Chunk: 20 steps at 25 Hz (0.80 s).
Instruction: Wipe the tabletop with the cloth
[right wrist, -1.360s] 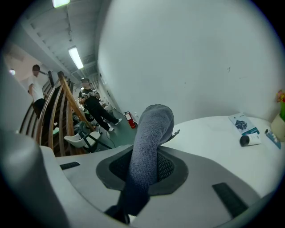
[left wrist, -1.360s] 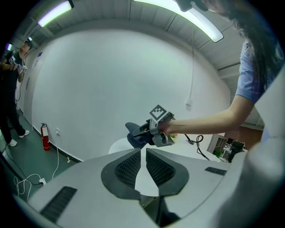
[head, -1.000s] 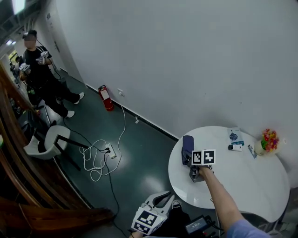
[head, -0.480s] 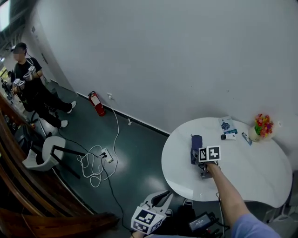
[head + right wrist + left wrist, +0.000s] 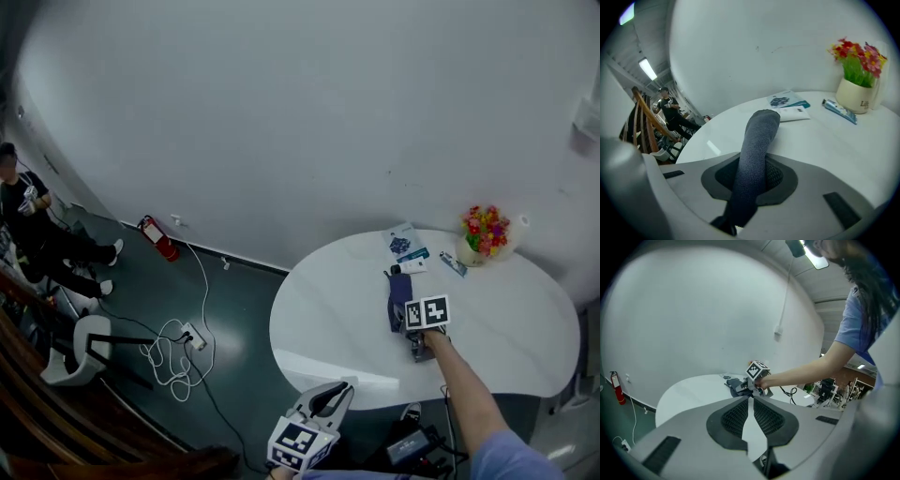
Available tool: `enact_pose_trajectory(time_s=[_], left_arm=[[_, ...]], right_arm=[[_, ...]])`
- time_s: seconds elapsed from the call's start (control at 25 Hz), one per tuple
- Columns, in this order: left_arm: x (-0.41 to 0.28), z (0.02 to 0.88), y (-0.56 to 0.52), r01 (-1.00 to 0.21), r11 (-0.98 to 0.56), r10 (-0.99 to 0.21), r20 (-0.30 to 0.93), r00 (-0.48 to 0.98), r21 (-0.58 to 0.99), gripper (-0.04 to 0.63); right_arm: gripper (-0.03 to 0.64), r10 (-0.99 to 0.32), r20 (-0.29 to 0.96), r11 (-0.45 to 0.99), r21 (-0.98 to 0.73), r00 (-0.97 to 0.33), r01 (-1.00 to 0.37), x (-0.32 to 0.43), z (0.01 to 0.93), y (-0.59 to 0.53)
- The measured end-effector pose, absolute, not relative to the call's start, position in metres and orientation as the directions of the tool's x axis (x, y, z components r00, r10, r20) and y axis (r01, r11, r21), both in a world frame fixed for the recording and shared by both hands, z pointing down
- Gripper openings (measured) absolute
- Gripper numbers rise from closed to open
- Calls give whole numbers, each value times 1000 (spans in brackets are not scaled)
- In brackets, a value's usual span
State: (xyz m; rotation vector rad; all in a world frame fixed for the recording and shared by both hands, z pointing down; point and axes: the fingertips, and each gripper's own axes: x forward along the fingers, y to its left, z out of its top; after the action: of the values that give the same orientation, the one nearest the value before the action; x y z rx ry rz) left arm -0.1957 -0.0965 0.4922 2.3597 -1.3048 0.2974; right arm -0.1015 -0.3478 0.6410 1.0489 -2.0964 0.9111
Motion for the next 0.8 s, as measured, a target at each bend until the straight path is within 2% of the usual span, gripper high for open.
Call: enact_pose_trajectory(time_s=[0.48, 0.8], left_arm=[[13, 458, -177, -757, -596, -683, 327, 653, 267, 31], [124, 459, -204, -700, -665, -623, 323, 712, 262, 31]], right_arm=[[78, -459, 808, 364, -207, -368, -908, 175, 653, -378], [77, -512, 820, 212, -168, -256, -963, 347, 653, -388]])
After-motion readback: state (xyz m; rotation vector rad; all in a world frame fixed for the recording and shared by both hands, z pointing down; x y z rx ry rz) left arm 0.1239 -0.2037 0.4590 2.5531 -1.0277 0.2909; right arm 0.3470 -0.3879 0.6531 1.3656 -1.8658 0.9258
